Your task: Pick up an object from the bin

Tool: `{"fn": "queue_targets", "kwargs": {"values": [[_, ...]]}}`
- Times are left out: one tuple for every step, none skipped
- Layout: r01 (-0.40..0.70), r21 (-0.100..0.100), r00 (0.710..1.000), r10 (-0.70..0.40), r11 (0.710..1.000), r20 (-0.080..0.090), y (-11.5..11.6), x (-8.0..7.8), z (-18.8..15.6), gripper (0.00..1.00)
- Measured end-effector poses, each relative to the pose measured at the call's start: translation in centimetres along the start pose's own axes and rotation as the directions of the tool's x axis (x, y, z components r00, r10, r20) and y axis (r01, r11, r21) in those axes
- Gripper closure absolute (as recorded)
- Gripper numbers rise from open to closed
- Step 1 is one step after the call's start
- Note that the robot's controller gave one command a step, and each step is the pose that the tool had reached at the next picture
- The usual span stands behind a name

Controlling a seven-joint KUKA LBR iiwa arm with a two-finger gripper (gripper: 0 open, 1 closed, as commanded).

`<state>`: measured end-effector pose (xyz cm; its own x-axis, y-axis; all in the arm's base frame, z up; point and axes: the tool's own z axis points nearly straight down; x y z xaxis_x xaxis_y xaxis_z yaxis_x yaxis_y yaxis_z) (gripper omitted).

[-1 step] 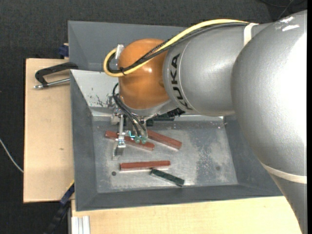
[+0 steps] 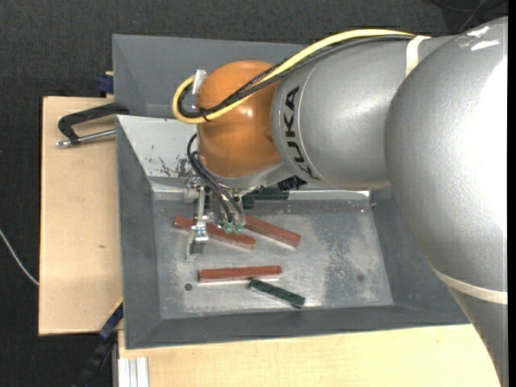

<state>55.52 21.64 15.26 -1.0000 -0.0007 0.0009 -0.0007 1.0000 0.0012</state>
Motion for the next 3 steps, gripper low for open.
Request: {"fn": "queue_targets", "kwargs": {"values": [[-0.159, -0.004, 0.987, 0.159, 0.987, 0.003, -3.8, -4.0, 7.4, 1.0], [-0.159, -0.004, 0.987, 0.159, 0.987, 0.003, -3.8, -4.0, 7.4, 1.0], [-0.137, -0.006, 0.99, 0.137, 0.991, 0.015, -4.0, -4.3, -10.6, 1.0]]}}
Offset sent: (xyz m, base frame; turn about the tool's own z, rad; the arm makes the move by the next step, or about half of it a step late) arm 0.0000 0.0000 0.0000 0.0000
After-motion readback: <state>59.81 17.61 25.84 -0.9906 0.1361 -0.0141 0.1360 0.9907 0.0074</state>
